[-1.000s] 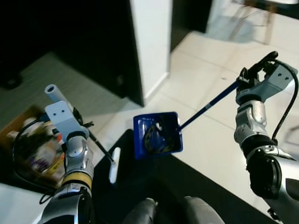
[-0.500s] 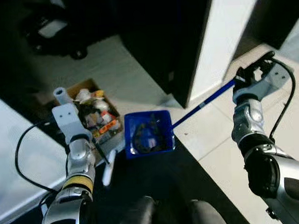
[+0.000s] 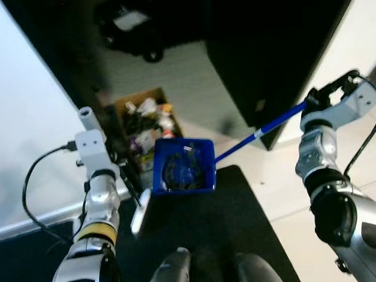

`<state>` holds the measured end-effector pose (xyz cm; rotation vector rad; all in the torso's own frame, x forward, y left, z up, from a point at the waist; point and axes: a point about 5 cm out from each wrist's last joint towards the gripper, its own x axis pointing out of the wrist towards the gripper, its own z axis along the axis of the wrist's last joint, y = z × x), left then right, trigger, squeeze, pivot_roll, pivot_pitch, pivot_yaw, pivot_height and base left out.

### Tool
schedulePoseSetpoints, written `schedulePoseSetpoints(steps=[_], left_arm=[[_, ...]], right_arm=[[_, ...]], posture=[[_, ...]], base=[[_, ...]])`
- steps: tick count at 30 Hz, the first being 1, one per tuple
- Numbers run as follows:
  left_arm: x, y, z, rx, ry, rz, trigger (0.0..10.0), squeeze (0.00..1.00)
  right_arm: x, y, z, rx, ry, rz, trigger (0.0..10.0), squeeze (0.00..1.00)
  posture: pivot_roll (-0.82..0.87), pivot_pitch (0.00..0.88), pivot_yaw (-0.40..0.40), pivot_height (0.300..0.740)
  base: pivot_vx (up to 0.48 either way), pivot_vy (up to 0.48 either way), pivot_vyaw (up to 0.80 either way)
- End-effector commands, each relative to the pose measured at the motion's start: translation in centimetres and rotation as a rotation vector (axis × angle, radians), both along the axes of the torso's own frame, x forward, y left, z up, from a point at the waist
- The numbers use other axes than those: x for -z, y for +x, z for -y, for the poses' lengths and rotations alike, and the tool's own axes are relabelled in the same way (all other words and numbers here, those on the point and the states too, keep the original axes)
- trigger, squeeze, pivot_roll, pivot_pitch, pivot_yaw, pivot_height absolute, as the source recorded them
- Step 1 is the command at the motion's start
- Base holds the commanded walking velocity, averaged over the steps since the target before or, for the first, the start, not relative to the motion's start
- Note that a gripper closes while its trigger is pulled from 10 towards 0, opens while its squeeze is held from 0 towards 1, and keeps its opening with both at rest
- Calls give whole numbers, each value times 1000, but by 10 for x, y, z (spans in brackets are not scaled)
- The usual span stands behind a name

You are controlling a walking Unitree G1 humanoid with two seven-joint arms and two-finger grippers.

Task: Sweep floor

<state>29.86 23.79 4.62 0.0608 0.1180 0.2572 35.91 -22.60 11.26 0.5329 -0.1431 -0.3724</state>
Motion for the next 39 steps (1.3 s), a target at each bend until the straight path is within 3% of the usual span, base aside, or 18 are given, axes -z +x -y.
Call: schedulePoseSetpoints(steps=[1, 7, 15, 26, 30, 39], left_arm=[[-3, 1, -1, 17, 19, -2, 10000, 0], [-1, 1, 0, 5, 25, -22, 10000, 0], [-2, 1, 2, -17, -30, -3, 10000, 0], [3, -4, 0, -67, -21, -19, 10000, 0], [3, -4, 1, -69, -28, -14, 10000, 0], [3, -4, 5, -49, -22, -17, 10000, 0]], right_arm=[[-4, 1, 6, 33, 49, 16, 10000, 0], [-4, 2, 8, -1, 49, 14, 10000, 0], [-5, 5, -1, -76, 18, 14, 10000, 0], [-10, 9, -9, -133, -4, 36, 10000, 0], [-12, 11, -11, -151, -57, 18, 10000, 0], [-12, 10, -9, -153, -48, 23, 10000, 0]], posture=[[60, 0, -18, 740], [59, 3, -18, 740], [57, 9, -17, 740], [59, 7, -26, 740], [60, 12, -31, 740], [54, 13, -29, 740]], base=[[0, 0, 0], [0, 0, 0], [0, 0, 0], [0, 0, 0], [0, 0, 800], [0, 0, 800]])
